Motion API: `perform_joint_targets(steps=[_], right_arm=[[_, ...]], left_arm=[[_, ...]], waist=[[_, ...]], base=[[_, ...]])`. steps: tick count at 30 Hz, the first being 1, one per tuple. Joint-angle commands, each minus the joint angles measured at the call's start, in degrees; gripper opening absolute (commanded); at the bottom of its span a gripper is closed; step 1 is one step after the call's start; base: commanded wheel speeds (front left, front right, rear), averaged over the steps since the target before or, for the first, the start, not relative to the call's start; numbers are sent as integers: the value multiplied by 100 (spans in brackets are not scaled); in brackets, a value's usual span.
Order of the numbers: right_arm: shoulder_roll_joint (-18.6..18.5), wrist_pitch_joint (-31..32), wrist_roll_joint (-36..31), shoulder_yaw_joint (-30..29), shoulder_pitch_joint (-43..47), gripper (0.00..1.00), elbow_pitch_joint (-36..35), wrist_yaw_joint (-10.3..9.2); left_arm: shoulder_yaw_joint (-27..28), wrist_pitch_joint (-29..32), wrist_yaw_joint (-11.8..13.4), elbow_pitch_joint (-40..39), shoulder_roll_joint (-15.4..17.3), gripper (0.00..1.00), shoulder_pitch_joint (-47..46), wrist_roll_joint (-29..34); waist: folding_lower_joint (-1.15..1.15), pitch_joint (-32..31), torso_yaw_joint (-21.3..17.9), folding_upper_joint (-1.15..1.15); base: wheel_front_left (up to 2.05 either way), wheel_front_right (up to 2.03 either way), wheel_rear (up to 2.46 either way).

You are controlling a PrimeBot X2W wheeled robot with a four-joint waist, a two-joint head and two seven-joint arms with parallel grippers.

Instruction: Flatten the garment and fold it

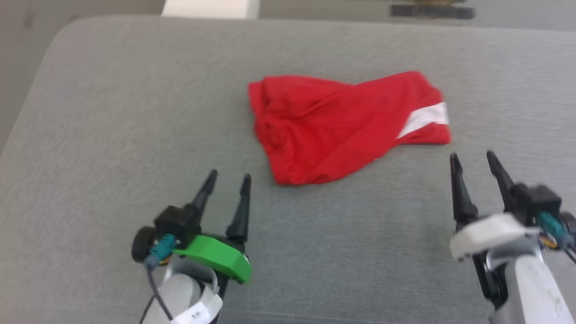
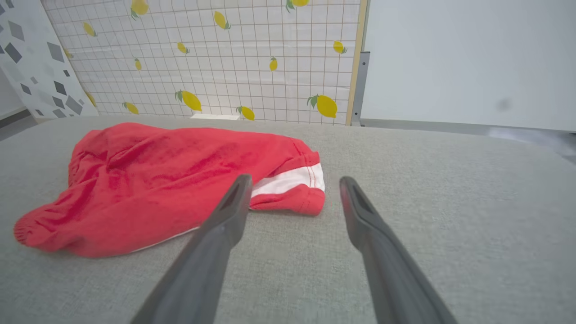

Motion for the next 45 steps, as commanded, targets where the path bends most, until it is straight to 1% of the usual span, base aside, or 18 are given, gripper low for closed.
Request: perform_joint_targets(steps=[1, 6, 9, 17, 26, 27, 28, 29, 30, 35, 39, 42, 45], right_arm=[[16, -45, 43, -7, 171, 100, -168, -9], [26, 60, 461, 151, 724, 100, -569, -9], [27, 139, 589, 299, 885, 100, -702, -9], [28, 210, 696, 555, 841, 100, -890, -9], [29, 199, 771, 680, 751, 100, -922, -9], [29, 197, 778, 682, 753, 100, -922, -9], [29, 196, 782, 682, 755, 100, -922, -9], [29, 197, 787, 678, 759, 100, -924, -9], [29, 202, 785, 671, 763, 100, -926, -9], [29, 327, 674, 649, 633, 100, -898, -9], [29, 591, 514, 647, 134, 100, -704, -9], [29, 868, 448, 536, -457, 100, -221, -9], [29, 1273, 447, 335, -1266, 100, 607, -9]], left_arm=[[-46, -20, -34, 147, -10, 100, -6, 33], [-218, -2, -42, 999, -10, 100, -269, 46], [-251, 219, 42, 1558, -10, 100, -568, 30], [-228, 911, 225, 2720, -10, 100, -1415, -179], [-187, 1214, 325, 3524, 9, 100, -1973, -280], [-207, 1275, 314, 3600, 10, 87, -1997, -284], [-224, 1296, 304, 3643, 11, 60, -2016, -284], [-237, 1292, 296, 3681, 11, 26, -2036, -288], [-249, 1294, 282, 3711, 10, 0, -2042, -299], [-342, 1277, 220, 3801, 3, 0, -2057, -390], [-434, 1219, 200, 3735, -3, 0, -2060, -458], [-546, 1207, 185, 3624, -6, 0, -2091, -484], [-706, 1214, 167, 3444, -8, 0, -2144, -542]], waist=[[0, -401, -477, 0], [0, -388, -680, 0], [0, -319, -805, 0], [0, -56, -1052, 0], [0, 100, -1184, 0], [0, 101, -1190, 0], [0, 99, -1191, 0], [0, 96, -1188, 0], [0, 90, -1182, 0], [0, 15, -1105, 0], [0, 18, -1006, 0], [0, 108, -854, 0], [0, 266, -650, 0]], base=[[0, 0, 0], [0, 0, 0], [0, 0, 0], [0, 0, 0], [0, 0, 0], [0, 0, 0], [0, 0, 0], [0, 0, 0], [0, 0, 0], [0, 0, 0], [0, 0, 0], [0, 0, 0], [0, 0, 0]])
